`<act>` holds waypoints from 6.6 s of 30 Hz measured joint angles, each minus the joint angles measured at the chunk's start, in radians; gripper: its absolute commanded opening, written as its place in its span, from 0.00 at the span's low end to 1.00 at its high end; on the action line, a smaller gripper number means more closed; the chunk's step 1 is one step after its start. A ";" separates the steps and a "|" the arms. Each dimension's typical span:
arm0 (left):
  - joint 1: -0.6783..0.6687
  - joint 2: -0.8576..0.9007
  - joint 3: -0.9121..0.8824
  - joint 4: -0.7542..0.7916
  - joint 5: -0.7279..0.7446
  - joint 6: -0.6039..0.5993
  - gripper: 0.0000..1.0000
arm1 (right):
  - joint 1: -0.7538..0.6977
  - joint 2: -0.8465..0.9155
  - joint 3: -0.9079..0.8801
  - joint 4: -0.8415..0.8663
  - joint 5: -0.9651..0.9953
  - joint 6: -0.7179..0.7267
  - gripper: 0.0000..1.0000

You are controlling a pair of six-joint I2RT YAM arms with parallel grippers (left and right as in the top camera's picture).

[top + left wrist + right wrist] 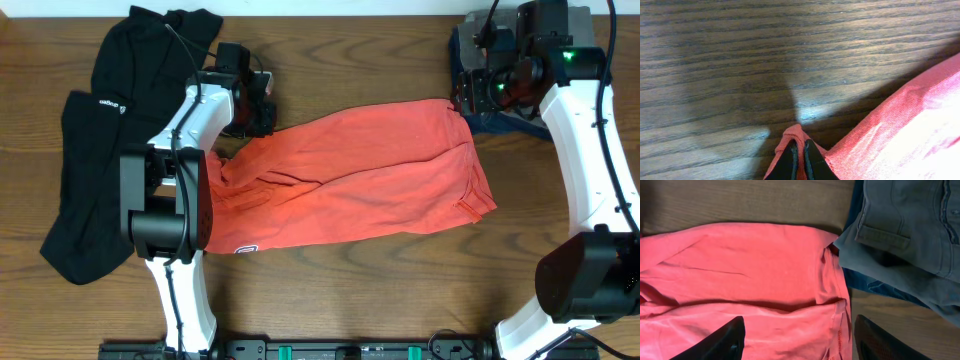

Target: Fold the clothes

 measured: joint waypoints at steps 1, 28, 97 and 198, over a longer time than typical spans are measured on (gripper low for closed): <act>0.000 0.002 0.014 -0.010 -0.006 0.000 0.06 | 0.000 0.000 0.000 0.000 0.000 0.000 0.68; -0.053 0.012 0.458 -0.685 -0.159 -0.006 0.06 | 0.000 0.000 0.000 0.005 0.000 0.000 0.68; -0.148 0.009 0.093 -0.363 -0.219 0.164 0.22 | 0.000 0.000 -0.013 0.033 -0.001 -0.007 0.70; 0.172 -0.208 0.415 -0.125 -0.270 -0.394 0.06 | 0.098 0.496 -0.019 0.621 -0.027 0.043 0.12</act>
